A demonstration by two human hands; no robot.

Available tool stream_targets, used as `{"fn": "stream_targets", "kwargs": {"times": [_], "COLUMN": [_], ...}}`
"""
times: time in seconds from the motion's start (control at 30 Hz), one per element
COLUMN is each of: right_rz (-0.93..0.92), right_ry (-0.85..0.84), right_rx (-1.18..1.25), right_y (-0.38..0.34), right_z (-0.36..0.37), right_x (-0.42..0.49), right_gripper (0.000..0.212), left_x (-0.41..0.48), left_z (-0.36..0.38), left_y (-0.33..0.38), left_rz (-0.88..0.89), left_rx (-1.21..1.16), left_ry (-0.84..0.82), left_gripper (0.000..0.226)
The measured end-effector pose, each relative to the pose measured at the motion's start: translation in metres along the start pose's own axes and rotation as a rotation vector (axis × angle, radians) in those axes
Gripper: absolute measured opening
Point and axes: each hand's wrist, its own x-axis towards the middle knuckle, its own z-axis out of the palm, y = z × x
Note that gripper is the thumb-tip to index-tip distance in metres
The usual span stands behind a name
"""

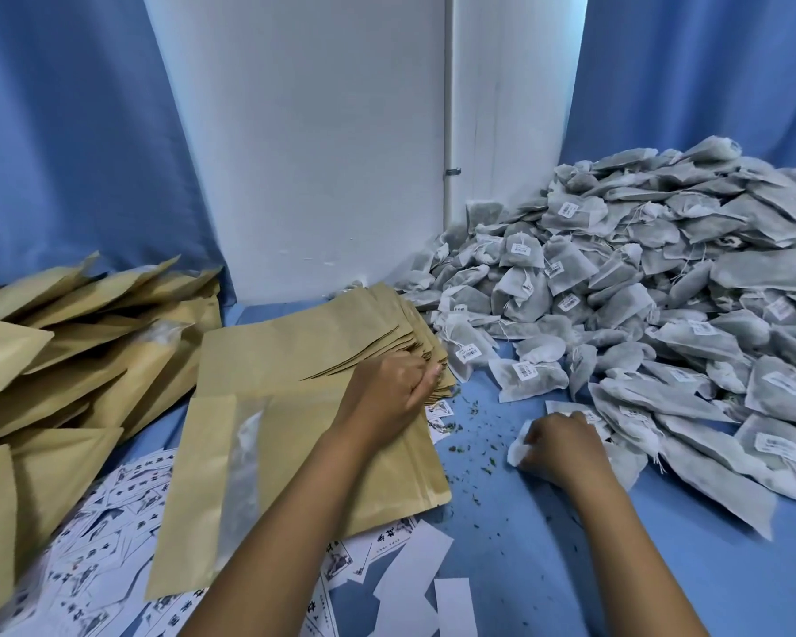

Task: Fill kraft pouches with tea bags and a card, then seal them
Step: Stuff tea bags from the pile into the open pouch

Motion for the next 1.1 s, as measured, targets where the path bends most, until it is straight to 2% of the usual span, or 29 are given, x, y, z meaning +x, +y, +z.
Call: {"fn": "stream_targets", "kwargs": {"times": [0.03,0.07,0.17,0.2,0.23,0.33,0.37,0.4,0.47,0.5,0.53,0.57,0.6,0.63,0.67,0.7,0.77,0.8,0.87,0.93,1.03,1.1], "right_rz": [0.009,-0.018,-0.274,-0.337,-0.364,-0.386,-0.357,-0.356,-0.417,-0.498,-0.548,-0.46,-0.363,-0.286,-0.247,-0.254,-0.486,-0.627,-0.848,-0.908,-0.953,-0.994], "right_ry": [0.015,0.031,0.048,0.0,-0.042,-0.129,-0.18,-0.285,-0.486,-0.531,-0.54,-0.484,-0.351,-0.167,-0.038,0.012,-0.185,-0.306,-0.397,-0.342,-0.176,-0.084], "right_rx": [0.11,0.328,1.255,1.461,1.533,1.251,1.172,1.111,0.971,0.975,1.097,1.335,1.493,1.503,1.359,1.146,0.778,0.599,0.371,0.406,0.438,0.43], "right_y": [-0.001,-0.004,-0.024,-0.033,-0.045,-0.093,-0.107,-0.114,-0.127,-0.125,-0.119,-0.11,-0.099,-0.085,-0.074,-0.069,-0.072,-0.08,-0.102,-0.117,-0.117,-0.113], "right_z": [-0.003,-0.005,-0.024,-0.03,-0.033,-0.036,-0.033,-0.026,-0.02,-0.019,-0.023,-0.026,-0.025,-0.018,-0.012,-0.005,0.011,0.019,0.034,0.043,0.042,0.039], "right_x": [-0.002,-0.005,-0.018,-0.021,-0.023,-0.029,-0.032,-0.031,-0.031,-0.031,-0.03,-0.029,-0.026,-0.019,-0.015,-0.014,-0.02,-0.026,-0.037,-0.041,-0.041,-0.042], "right_gripper": [0.011,0.012,0.005,0.01,0.014,0.007,0.018,0.026,0.025,0.023,0.023,0.022,0.02,0.019,0.02,0.02,0.016,0.024,0.047,0.044,0.021,0.018], "left_x": [0.0,0.0,0.003,0.004,0.005,0.009,0.01,0.011,0.011,0.01,0.008,0.007,0.007,0.007,0.007,0.008,0.012,0.014,0.016,0.015,0.009,0.005], "left_z": [0.0,0.0,-0.004,-0.007,-0.01,-0.011,-0.011,-0.01,-0.01,-0.012,-0.015,-0.019,-0.023,-0.026,-0.028,-0.03,-0.034,-0.036,-0.039,-0.043,-0.049,-0.052], "left_y": [0.0,-0.001,-0.002,-0.002,-0.001,0.007,0.01,0.012,0.01,0.005,-0.001,-0.008,-0.014,-0.02,-0.024,-0.027,-0.034,-0.037,-0.041,-0.042,-0.045,-0.048], "left_rz": [-0.005,-0.013,-0.054,-0.06,-0.061,-0.042,-0.027,-0.005,0.023,0.011,-0.016,-0.049,-0.082,-0.109,-0.131,-0.149,-0.185,-0.2,-0.22,-0.225,-0.228,-0.249], "left_rx": [0.0,-0.007,-0.03,-0.041,-0.063,-0.171,-0.19,-0.186,-0.143,-0.127,-0.117,-0.111,-0.109,-0.111,-0.118,-0.129,-0.148,-0.16,-0.187,-0.206,-0.215,-0.211], "left_ry": [-0.007,-0.013,-0.007,0.023,0.055,0.111,0.11,0.1,0.074,0.071,0.079,0.092,0.103,0.113,0.125,0.141,0.179,0.2,0.237,0.256,0.269,0.265], "left_gripper": [0.051,0.053,0.054,0.049,0.046,0.049,0.051,0.052,0.052,0.052,0.052,0.052,0.052,0.052,0.054,0.057,0.062,0.063,0.063,0.062,0.06,0.062]}}
